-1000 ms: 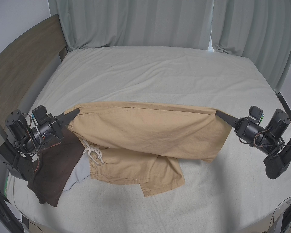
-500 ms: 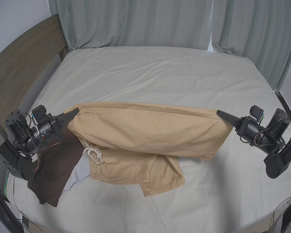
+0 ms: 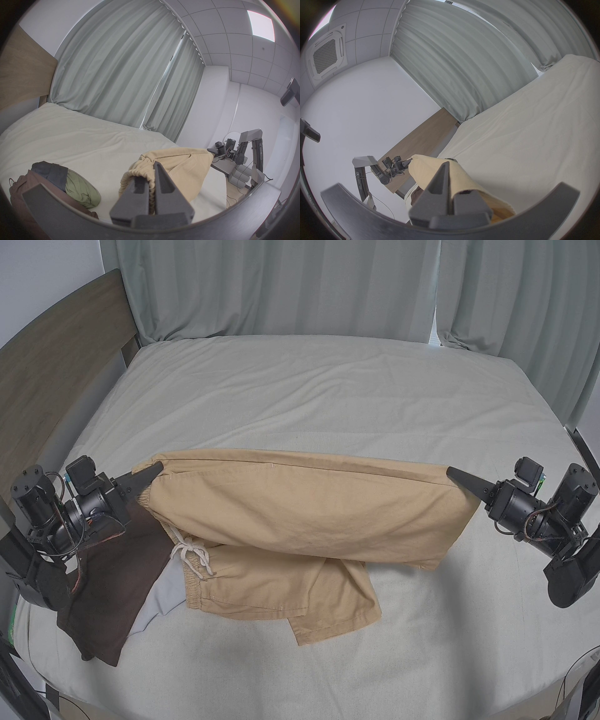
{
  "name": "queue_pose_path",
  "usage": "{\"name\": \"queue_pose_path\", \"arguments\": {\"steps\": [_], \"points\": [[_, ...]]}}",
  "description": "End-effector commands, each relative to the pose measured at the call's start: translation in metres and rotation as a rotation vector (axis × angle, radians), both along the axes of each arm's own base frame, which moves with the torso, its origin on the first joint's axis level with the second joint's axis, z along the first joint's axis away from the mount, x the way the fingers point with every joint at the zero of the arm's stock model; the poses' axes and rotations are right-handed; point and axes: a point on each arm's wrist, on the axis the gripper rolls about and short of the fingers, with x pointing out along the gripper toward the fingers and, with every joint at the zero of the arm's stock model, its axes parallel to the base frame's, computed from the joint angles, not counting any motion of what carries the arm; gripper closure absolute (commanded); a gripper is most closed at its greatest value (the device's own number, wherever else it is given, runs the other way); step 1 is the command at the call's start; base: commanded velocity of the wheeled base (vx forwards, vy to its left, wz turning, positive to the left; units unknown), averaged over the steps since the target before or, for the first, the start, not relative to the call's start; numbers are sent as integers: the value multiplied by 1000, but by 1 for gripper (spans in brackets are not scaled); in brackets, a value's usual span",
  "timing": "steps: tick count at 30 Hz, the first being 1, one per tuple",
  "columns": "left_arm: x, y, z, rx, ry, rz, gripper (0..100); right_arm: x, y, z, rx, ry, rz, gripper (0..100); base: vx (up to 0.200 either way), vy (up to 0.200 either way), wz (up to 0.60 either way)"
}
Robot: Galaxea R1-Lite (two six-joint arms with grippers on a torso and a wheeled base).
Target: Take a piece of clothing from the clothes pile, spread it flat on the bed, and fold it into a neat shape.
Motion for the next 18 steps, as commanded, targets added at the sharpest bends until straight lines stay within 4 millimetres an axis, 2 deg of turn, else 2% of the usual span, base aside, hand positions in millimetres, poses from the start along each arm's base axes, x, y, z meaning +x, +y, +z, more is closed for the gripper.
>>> {"name": "queue_pose_path", "arguments": {"steps": [1, 9, 12, 16, 17, 18], "points": [[1, 0, 2, 0, -11, -1, 100, -1, 1, 2, 1, -9, 4, 100, 0, 0, 0], [6, -1, -8, -1, 22, -1, 100, 10, 3, 9, 16, -45, -43, 100, 0, 0, 0], [16, -1, -18, -2, 44, 10, 100, 28, 3, 4, 21, -48, -65, 100, 0, 0, 0], [16, -1, -19, -2, 44, 12, 100, 29, 3, 4, 21, -48, -65, 100, 0, 0, 0], [27, -5, -23, -19, 50, 62, 100, 45, 4, 3, 32, -62, -66, 100, 0, 0, 0], [29, -6, -23, -20, 46, 62, 100, 49, 5, 1, 35, -57, -65, 100, 0, 0, 0]]}}
